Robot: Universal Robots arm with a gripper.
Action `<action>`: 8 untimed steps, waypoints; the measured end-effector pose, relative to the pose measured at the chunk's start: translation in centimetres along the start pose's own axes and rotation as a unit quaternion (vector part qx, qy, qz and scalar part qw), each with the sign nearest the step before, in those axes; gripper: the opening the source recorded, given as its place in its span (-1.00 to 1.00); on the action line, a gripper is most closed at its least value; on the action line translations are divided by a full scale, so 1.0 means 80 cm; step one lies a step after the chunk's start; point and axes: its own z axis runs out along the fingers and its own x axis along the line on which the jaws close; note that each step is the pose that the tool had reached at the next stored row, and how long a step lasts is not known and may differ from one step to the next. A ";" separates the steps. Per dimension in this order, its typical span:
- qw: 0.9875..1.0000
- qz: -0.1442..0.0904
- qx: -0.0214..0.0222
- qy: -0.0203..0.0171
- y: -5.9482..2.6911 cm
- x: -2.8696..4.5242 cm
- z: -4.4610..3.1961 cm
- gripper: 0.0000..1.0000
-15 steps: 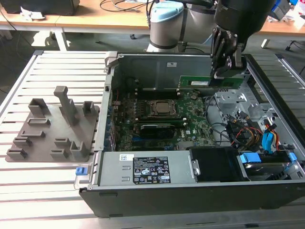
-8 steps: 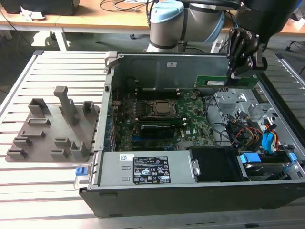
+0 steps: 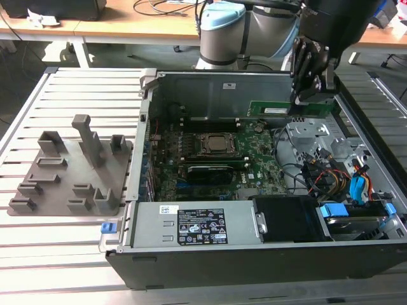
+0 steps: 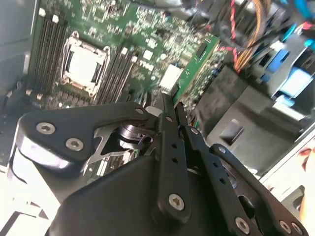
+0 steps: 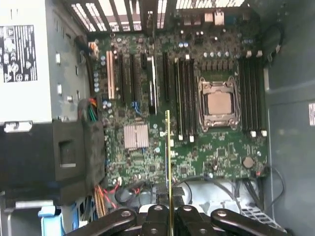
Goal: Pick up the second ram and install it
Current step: 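Pick up the second ram and move it above second insertion slot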
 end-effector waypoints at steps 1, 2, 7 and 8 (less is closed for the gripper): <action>1.000 0.000 0.000 0.000 0.017 -0.0005 0.0045 -0.72; 1.000 0.000 0.000 0.000 0.022 -0.0030 0.0071 -0.72; 1.000 -0.001 0.000 0.000 0.034 -0.0136 0.0163 -0.72; 1.000 -0.001 0.000 0.000 0.034 -0.0139 0.0175 -0.72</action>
